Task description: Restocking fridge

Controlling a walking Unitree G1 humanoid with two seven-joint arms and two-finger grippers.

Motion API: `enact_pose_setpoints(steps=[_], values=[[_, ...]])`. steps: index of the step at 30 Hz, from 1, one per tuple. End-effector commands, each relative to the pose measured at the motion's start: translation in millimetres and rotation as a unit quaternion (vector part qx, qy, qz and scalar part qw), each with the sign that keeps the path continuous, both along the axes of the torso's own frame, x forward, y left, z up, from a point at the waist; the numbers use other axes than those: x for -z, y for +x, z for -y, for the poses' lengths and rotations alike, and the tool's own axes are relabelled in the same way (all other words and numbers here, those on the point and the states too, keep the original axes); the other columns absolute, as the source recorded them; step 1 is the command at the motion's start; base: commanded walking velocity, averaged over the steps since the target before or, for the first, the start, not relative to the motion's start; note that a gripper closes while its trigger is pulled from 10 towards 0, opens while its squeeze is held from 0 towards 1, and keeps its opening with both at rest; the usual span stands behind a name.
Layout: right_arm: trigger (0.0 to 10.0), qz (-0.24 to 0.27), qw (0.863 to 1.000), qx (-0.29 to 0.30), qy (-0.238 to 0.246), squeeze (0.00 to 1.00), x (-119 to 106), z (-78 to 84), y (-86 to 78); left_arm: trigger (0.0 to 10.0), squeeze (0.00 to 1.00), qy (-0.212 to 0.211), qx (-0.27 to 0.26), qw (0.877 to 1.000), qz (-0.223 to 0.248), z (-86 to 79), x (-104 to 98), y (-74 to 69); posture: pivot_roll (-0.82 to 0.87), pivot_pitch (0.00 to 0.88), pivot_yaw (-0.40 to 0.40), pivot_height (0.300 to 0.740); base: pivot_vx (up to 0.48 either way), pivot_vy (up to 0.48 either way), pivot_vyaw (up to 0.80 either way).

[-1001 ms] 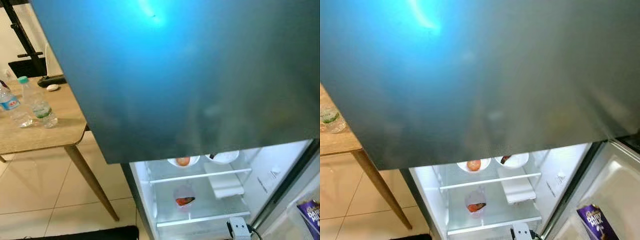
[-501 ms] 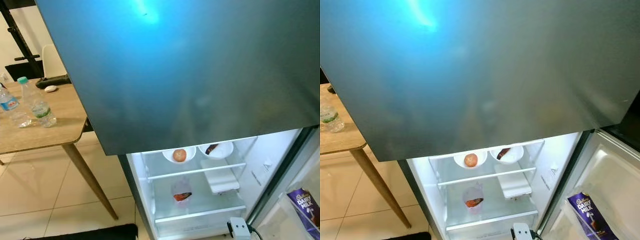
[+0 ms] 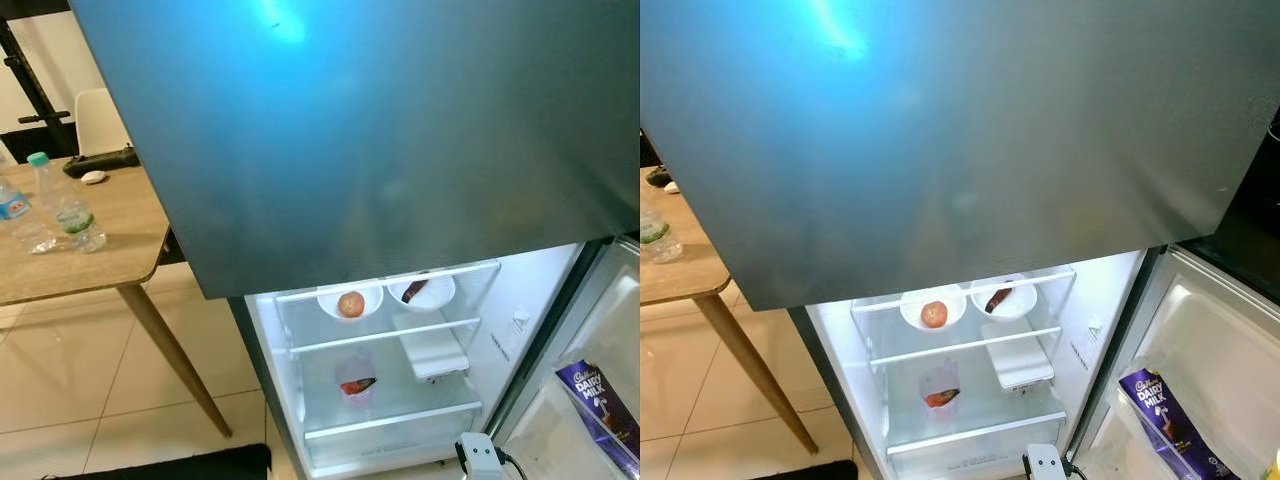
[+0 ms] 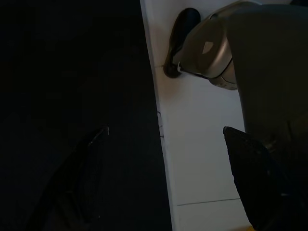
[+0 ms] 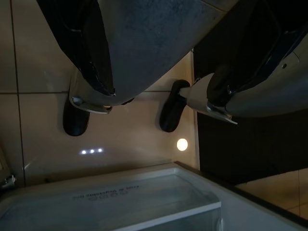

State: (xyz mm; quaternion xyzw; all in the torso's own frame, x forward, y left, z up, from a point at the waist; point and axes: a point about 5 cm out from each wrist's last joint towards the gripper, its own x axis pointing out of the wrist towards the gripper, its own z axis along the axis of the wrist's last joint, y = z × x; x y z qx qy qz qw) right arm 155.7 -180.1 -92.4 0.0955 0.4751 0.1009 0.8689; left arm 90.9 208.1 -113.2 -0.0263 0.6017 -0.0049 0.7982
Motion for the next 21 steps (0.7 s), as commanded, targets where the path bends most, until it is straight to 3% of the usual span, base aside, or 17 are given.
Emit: enact_pose_setpoints(steps=[1,14,21], values=[[10.0,-0.006,1.0,0.001,0.003,0.0,1.5,-2.8,-2.7,10.0,0.0,0.013,-0.002,1.0,-0.005,-11.0,-1.5,-2.3,-0.02,0.006,0.012,0.74,-0.337,0.0,0.0],[10.0,-0.005,1.0,0.001,0.003,0.0,1.5,-2.9,-2.7,10.0,0.0,0.012,-0.004,1.0,-0.003,-10.1,-1.6,-0.9,-0.02,0.007,0.012,0.74,-0.333,0.0,0.0],[10.0,-0.005,1.0,0.001,0.002,0.0,1.5,-2.7,-2.8,10.0,0.0,0.016,-0.007,1.0,-0.001,-11.8,-1.9,-0.7,-0.02,0.006,0.013,0.74,0.0,0.0,0.0]])
